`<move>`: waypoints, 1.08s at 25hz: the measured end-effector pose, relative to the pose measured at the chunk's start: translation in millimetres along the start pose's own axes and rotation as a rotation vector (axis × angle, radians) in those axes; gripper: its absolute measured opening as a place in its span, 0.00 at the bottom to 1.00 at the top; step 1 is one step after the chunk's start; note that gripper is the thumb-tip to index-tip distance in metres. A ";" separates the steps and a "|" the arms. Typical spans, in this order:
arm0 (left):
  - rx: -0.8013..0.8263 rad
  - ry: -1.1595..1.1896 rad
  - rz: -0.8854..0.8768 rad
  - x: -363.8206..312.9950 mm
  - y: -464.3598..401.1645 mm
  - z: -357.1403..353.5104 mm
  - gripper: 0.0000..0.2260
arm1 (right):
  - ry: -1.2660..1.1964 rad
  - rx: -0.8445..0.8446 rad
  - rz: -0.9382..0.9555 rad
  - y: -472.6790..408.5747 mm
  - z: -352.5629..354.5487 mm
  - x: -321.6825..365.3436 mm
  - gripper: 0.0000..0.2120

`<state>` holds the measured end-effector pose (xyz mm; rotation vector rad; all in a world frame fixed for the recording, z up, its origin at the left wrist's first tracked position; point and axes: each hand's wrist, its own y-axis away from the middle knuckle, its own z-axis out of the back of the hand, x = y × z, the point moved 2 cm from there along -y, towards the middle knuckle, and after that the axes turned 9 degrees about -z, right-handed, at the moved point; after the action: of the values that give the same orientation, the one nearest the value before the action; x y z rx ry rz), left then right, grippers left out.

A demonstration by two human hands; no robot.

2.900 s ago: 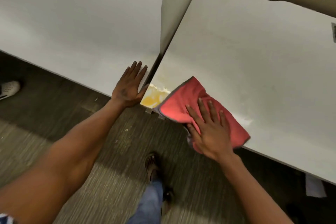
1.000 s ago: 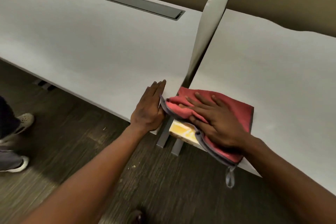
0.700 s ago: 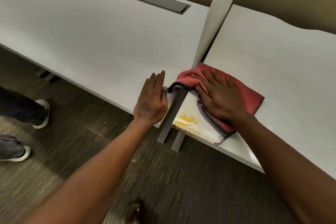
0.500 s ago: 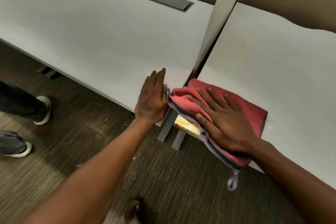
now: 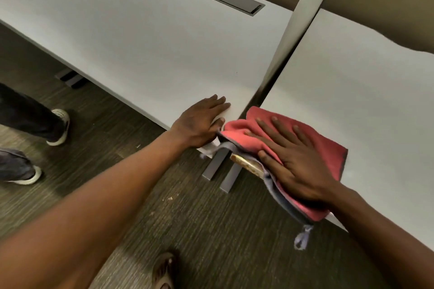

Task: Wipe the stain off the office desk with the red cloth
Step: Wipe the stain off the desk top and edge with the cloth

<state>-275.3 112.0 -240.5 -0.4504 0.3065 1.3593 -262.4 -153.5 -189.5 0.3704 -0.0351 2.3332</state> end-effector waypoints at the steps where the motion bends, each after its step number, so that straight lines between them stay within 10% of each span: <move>1: 0.028 -0.046 -0.027 2.3 1.6 0.4 0.25 | 0.010 -0.007 -0.016 -2.4 3.8 -7.3 0.25; 6: 0.022 -0.232 -0.027 -3.2 3.3 -3.5 0.27 | 0.051 -0.065 -0.352 -44.5 11.3 -8.4 0.27; 27: 0.054 -0.285 -0.024 6.0 0.0 -11.2 0.28 | 0.082 -0.045 -0.169 20.1 -2.2 -2.4 0.26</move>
<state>-273.7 111.8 -253.1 -0.2100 0.1021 1.3677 -275.3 -169.2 -190.6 0.2452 -0.0162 2.1744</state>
